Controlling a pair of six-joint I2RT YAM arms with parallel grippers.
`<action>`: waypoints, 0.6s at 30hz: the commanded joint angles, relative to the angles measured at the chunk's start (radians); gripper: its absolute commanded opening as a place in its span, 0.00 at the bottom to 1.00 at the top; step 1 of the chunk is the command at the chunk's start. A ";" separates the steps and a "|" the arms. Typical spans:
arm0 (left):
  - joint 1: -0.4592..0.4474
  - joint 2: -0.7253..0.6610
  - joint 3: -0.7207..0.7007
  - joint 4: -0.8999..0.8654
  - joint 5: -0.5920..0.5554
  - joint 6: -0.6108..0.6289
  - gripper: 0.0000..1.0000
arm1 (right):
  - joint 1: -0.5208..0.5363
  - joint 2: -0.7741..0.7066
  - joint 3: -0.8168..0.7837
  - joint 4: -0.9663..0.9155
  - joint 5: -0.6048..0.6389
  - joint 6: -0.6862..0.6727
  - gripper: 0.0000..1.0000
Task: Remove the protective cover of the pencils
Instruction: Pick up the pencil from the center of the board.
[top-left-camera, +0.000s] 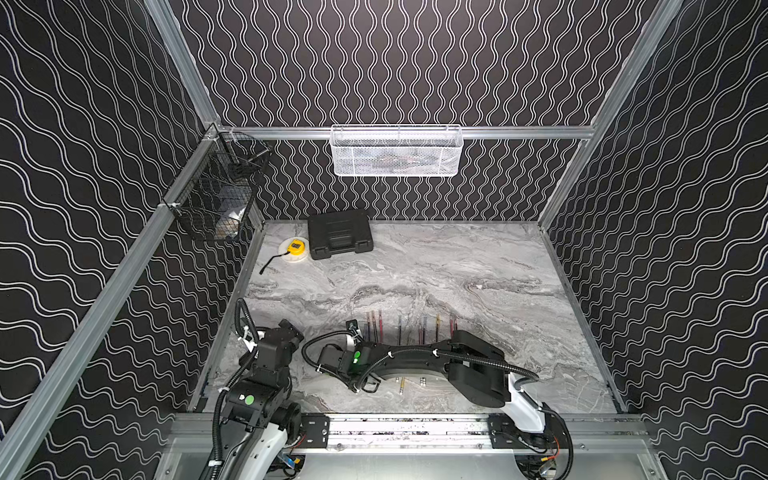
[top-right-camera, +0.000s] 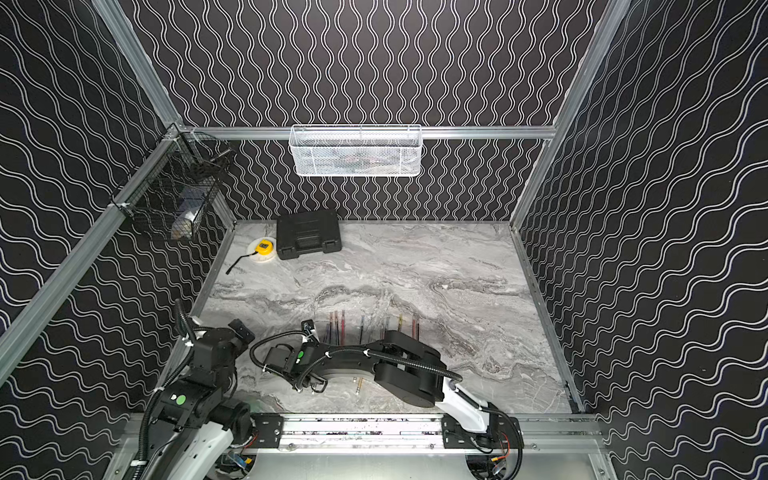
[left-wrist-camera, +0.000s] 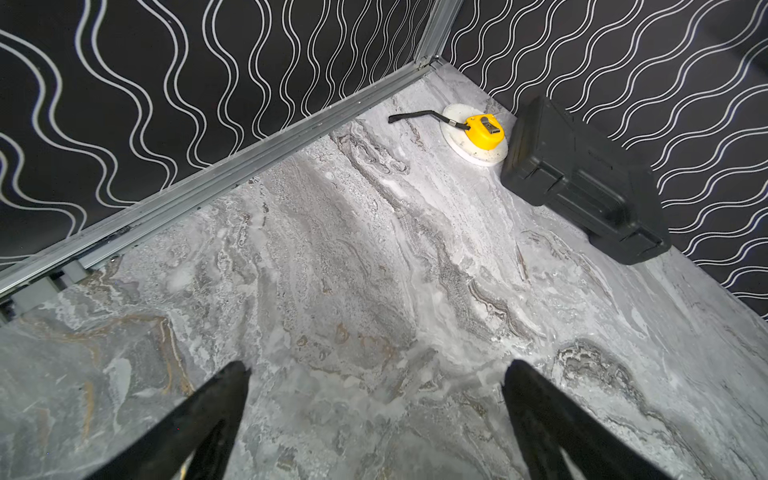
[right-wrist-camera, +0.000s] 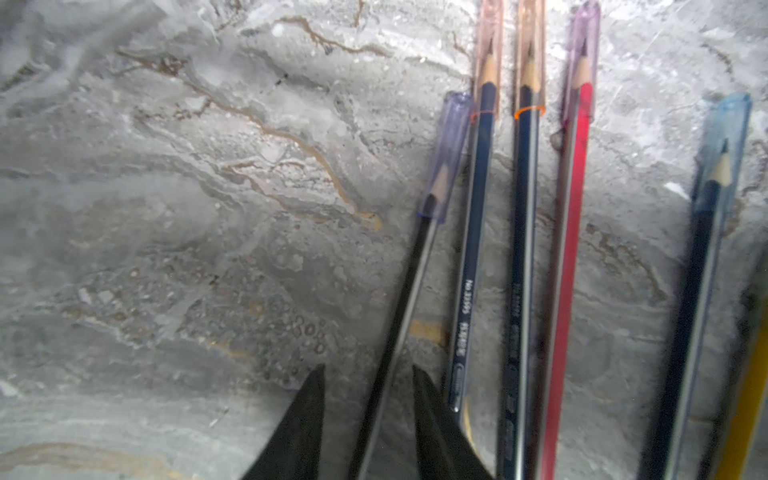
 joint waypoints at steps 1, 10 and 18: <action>0.001 0.013 0.001 -0.011 -0.028 -0.020 0.99 | -0.001 0.006 -0.015 -0.048 0.015 0.010 0.26; 0.001 0.032 0.007 -0.009 -0.029 -0.022 0.99 | -0.039 -0.066 -0.129 0.045 -0.028 -0.060 0.03; 0.001 0.018 0.003 -0.011 -0.029 -0.022 0.99 | -0.055 -0.114 -0.203 0.179 -0.108 -0.186 0.00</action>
